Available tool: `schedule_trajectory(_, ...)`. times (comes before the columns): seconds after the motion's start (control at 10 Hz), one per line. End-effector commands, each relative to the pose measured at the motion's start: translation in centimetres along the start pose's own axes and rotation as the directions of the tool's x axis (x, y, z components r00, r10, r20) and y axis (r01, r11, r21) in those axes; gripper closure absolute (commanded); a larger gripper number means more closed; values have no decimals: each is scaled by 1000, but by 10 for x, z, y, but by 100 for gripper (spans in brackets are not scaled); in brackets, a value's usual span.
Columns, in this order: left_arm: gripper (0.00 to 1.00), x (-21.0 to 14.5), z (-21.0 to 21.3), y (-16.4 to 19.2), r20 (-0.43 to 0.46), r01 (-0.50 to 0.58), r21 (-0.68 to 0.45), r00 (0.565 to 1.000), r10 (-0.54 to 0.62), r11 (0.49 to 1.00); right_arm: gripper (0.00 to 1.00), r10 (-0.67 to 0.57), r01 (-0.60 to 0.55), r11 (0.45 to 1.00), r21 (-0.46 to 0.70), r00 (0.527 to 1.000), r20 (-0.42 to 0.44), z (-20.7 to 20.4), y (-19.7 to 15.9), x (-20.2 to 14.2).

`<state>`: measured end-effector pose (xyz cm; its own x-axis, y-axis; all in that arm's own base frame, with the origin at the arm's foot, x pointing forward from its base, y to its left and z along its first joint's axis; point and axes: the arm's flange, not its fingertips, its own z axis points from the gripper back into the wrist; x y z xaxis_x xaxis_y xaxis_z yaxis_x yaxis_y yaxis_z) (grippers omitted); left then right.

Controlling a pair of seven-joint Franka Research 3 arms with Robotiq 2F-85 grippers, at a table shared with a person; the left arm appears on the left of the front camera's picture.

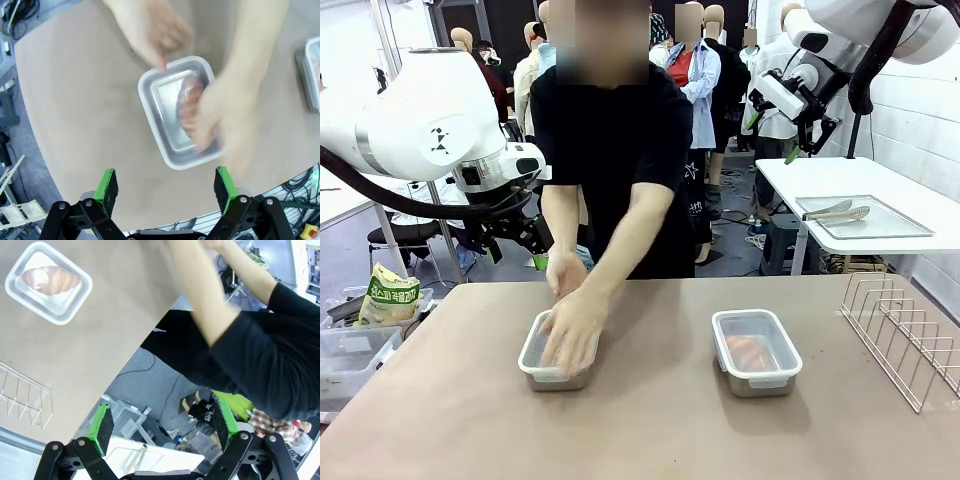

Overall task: Place the bread in airtight containers.
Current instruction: Release when the human grabs the Airtight Container lid.

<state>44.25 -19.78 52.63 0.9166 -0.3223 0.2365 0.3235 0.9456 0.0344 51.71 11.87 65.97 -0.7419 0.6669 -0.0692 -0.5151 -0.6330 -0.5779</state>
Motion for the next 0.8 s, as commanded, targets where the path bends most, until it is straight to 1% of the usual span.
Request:
schedule_trajectory(0.0,0,0,1,1,-3,-16,22,1000,16,1000,0,-5,5,1000,-11,1000,1,0,-1,0)
schedule_trajectory(0.7,0,0,1,1,-3,-16,22,1000,16,1000,0,-5,5,1000,-11,1000,1,0,-1,0)
